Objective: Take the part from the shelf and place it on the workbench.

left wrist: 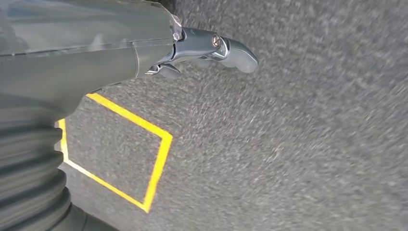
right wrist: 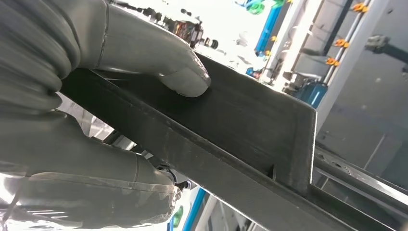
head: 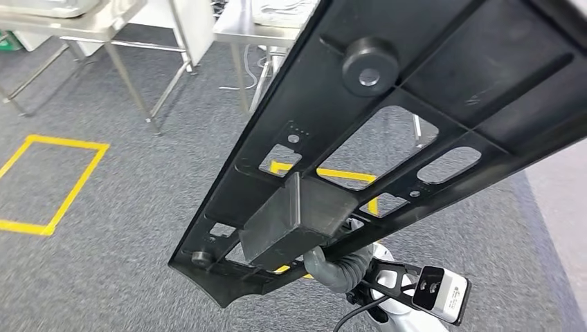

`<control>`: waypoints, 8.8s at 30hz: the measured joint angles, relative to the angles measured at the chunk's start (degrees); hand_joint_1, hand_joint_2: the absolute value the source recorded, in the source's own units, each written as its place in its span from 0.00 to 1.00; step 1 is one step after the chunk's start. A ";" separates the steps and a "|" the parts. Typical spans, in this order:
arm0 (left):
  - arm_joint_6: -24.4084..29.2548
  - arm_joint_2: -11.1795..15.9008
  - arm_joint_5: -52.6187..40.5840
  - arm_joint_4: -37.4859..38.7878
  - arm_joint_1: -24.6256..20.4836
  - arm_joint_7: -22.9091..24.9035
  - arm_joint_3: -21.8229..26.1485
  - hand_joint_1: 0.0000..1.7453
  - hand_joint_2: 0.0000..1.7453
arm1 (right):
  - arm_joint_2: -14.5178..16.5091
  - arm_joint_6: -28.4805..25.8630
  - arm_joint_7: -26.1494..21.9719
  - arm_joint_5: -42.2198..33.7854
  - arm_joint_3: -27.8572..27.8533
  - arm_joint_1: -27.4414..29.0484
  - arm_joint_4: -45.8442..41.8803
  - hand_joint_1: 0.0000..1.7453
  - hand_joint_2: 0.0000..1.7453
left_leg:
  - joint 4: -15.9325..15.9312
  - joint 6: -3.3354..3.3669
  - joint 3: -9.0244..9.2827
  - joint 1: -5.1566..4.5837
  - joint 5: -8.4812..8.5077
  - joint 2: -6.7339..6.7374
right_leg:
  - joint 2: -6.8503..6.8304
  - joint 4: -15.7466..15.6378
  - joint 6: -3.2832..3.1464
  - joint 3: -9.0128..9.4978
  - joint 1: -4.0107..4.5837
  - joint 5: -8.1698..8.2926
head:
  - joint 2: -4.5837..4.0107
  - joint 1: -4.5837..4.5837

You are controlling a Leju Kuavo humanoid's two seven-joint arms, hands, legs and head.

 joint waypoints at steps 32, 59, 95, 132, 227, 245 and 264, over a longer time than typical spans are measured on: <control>-2.11 -0.04 -0.16 0.01 -0.12 0.86 0.02 0.00 1.00 | -0.31 1.60 -2.72 3.11 -0.69 2.37 1.30 1.00 1.00 | -4.02 0.55 1.56 -0.28 1.59 1.19 | -0.91 0.62 0.27 -0.65 0.25 -0.12 | 0.00 0.00; -3.03 0.07 -0.14 0.01 0.08 0.66 0.02 0.00 1.00 | -0.26 1.97 -3.02 4.37 -1.92 3.52 1.43 1.00 1.00 | 8.64 -0.19 -4.26 -0.13 -5.23 1.58 | -4.18 -0.37 -0.32 1.35 -0.17 -1.45 | 0.00 0.00; -3.74 0.55 -0.16 0.01 0.22 0.04 0.08 0.00 1.00 | -0.25 1.06 -3.07 5.33 -1.88 4.43 2.02 1.00 1.00 | -3.35 1.36 -1.21 -0.74 2.58 1.50 | -3.76 0.48 -0.15 3.59 0.53 -3.65 | 0.00 0.06; -3.71 0.66 -0.11 0.03 0.11 -0.29 0.10 0.00 1.00 | 0.38 0.03 -2.58 7.45 -2.07 2.65 1.32 1.00 1.00 | -6.68 3.17 0.35 -0.81 4.11 1.11 | -5.49 5.15 2.33 3.88 -0.04 -6.14 | 0.00 0.09; -2.65 1.58 -0.10 0.10 1.09 -1.60 0.39 0.00 1.00 | 0.92 -0.89 -3.10 7.00 -8.37 8.07 -6.90 1.00 1.00 | -6.40 3.07 1.99 -0.74 2.97 0.93 | -4.08 15.53 2.95 -3.88 -0.17 -9.98 | 0.00 0.15; -2.28 1.80 -0.15 0.10 0.03 -1.82 0.39 0.00 1.00 | 0.44 -18.78 -0.40 19.03 -24.47 -13.62 7.25 1.00 1.00 | 5.88 -0.37 -3.99 -0.42 -3.54 0.77 | -3.45 0.57 -0.34 -0.11 -0.15 -0.02 | 0.00 0.15; -2.11 1.37 0.03 0.10 -0.98 -1.62 0.42 0.00 1.00 | 7.97 -23.42 25.50 82.59 -6.91 -45.47 73.08 1.00 1.00 | -6.31 1.76 -0.12 -0.70 4.66 0.58 | -4.26 2.13 1.69 -3.18 -0.04 1.80 | 0.00 0.15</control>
